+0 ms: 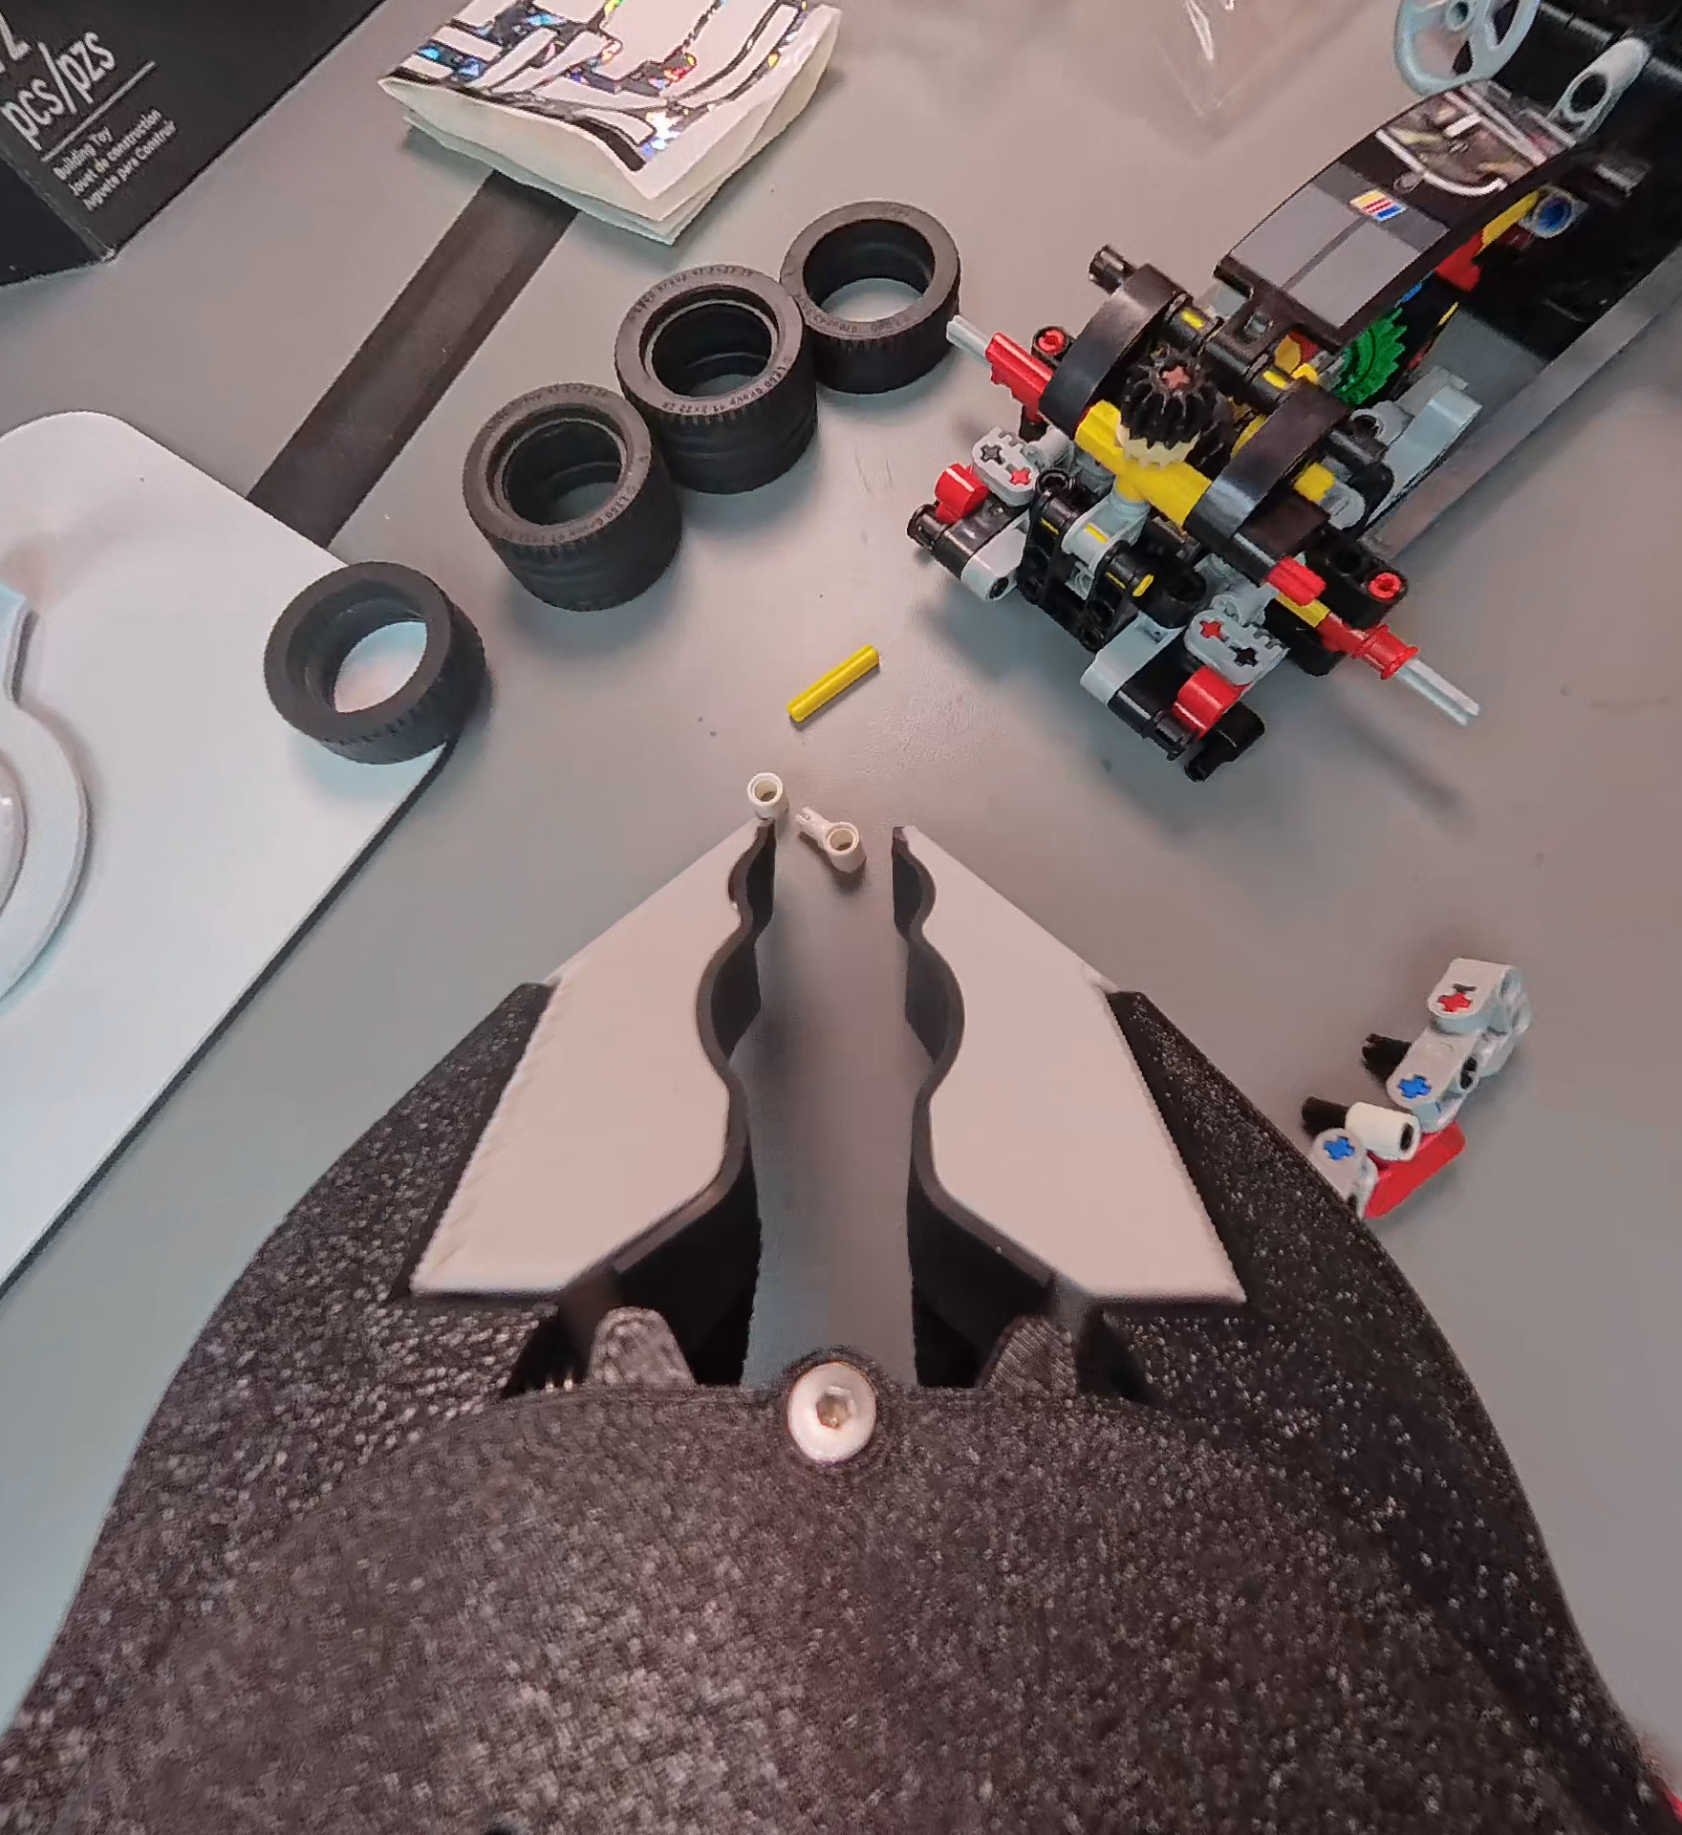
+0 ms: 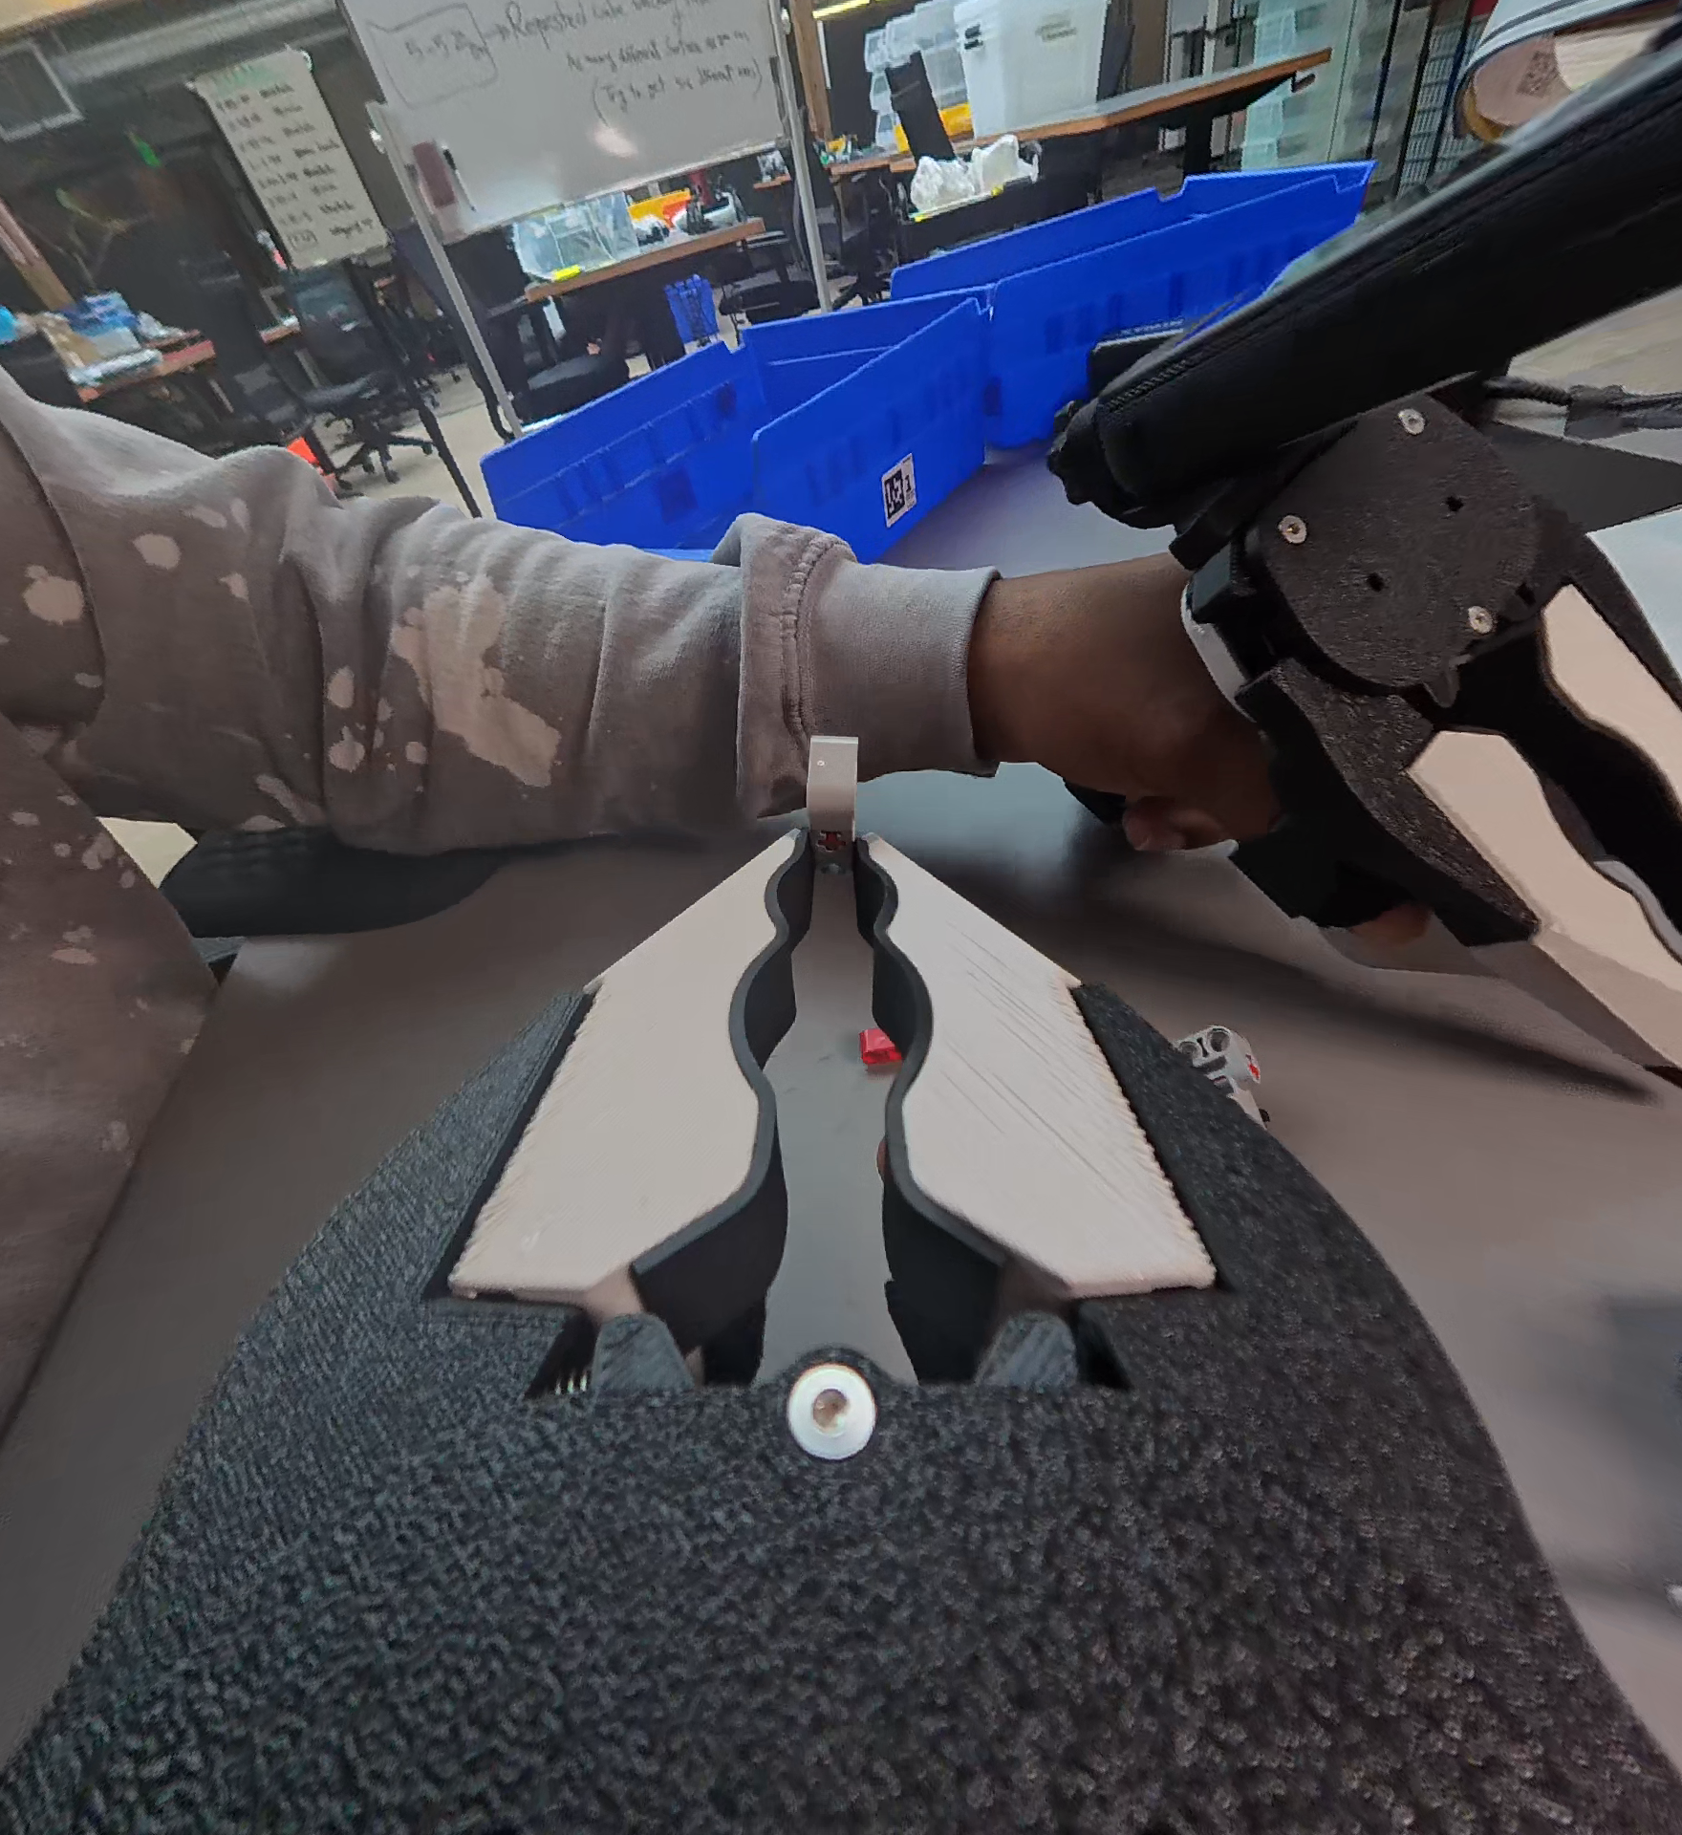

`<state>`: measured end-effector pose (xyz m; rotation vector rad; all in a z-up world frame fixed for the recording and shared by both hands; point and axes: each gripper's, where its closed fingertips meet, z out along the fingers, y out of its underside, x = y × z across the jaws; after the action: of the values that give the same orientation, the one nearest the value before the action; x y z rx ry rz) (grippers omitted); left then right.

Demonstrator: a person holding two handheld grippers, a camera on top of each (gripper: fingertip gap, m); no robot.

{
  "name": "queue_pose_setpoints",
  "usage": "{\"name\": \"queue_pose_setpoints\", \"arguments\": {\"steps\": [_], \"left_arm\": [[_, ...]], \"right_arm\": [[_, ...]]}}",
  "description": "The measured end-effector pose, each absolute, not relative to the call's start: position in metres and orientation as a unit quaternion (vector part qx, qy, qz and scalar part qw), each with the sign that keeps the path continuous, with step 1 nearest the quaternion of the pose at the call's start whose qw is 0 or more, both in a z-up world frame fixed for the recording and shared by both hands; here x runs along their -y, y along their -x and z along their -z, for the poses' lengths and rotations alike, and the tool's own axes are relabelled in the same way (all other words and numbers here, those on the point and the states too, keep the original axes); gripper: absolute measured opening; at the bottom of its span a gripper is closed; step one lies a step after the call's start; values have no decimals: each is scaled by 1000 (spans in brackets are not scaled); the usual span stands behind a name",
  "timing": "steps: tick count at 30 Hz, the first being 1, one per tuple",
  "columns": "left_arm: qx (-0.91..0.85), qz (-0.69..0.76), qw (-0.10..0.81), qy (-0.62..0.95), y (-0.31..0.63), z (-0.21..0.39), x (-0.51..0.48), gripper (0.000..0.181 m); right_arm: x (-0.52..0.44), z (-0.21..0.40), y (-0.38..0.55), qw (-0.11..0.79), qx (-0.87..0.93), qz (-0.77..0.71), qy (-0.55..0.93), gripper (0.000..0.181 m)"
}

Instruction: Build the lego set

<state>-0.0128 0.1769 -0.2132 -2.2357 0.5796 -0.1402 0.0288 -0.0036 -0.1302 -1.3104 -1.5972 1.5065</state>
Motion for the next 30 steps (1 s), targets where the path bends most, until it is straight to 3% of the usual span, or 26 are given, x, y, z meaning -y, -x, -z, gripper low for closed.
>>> {"name": "queue_pose_setpoints", "arguments": {"steps": [1, 10, 17, 20, 30], "left_arm": [[-223, 59, 411, 882, 14, 206, -172, 25], [-123, 261, 501, 816, 9, 110, -52, 20], [-100, 424, 507, 744, -33, 102, 34, 21], [-104, 439, 521, 725, -43, 97, 42, 22], [-111, 395, 558, 721, -34, 91, 42, 13]], "right_arm": [[4, 130, -29, 290, 600, -563, 490, 5], [2, 121, -30, 287, 579, -590, 484, 5], [30, 77, -42, 156, 473, -757, 423, 5], [36, 69, -38, 128, 437, -786, 419, 5], [51, 81, -19, 187, 462, -744, 445, 5]]}}
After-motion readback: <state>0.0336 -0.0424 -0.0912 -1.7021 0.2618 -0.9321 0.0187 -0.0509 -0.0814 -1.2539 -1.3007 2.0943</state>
